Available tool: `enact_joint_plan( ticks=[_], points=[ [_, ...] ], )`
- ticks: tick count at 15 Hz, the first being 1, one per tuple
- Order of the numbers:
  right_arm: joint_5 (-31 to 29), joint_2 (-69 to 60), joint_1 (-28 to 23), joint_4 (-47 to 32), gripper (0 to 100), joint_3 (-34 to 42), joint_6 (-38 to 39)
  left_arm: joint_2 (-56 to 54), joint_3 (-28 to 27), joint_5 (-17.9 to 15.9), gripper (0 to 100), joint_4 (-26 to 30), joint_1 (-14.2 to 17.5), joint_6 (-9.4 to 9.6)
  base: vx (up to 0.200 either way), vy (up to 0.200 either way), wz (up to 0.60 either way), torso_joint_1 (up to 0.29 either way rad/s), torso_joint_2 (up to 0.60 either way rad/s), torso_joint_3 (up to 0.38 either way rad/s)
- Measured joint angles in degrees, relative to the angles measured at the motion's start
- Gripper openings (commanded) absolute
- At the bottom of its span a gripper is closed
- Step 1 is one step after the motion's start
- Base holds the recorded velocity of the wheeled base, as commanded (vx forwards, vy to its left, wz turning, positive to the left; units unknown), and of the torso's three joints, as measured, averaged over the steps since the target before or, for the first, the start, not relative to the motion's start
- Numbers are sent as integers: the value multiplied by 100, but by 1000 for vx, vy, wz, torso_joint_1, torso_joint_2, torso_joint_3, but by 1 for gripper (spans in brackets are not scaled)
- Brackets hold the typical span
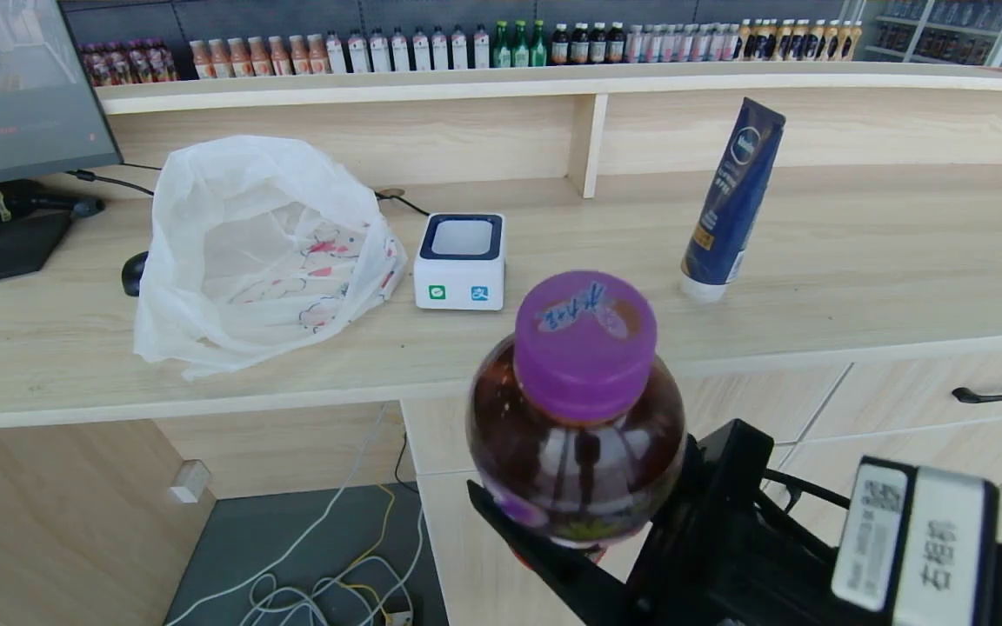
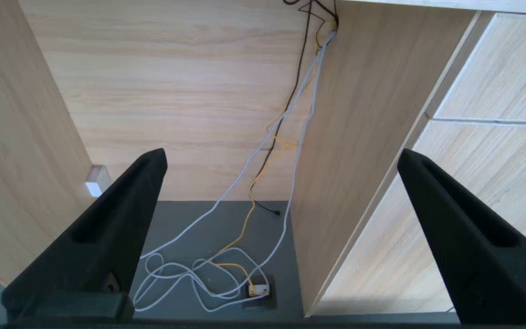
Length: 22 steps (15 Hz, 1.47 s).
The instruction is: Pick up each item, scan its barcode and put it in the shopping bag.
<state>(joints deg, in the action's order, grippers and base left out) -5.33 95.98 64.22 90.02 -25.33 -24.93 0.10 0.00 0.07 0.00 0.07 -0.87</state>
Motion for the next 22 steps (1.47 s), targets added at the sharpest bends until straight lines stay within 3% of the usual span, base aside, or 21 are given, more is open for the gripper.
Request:
enact_joint_plan(
  ticks=[5,10,17,22],
  points=[
    [-20,41,-553,-5,0,-215,1284,0,0,0,100,0,0,0,0,0,0,0,0,0],
    [-222,55,-1764,-10,0,-121,2315,0,0,0,100,0,0,0,0,0,0,0,0,0],
    [-269,173,-3371,-7,0,-377,2509,0,0,0,100,0,0,2,0,0,0,0,0,0],
    [-269,229,-3573,-10,0,-727,2548,0,0,0,100,0,2,9,0,40,0,0,0,0]
  ],
)
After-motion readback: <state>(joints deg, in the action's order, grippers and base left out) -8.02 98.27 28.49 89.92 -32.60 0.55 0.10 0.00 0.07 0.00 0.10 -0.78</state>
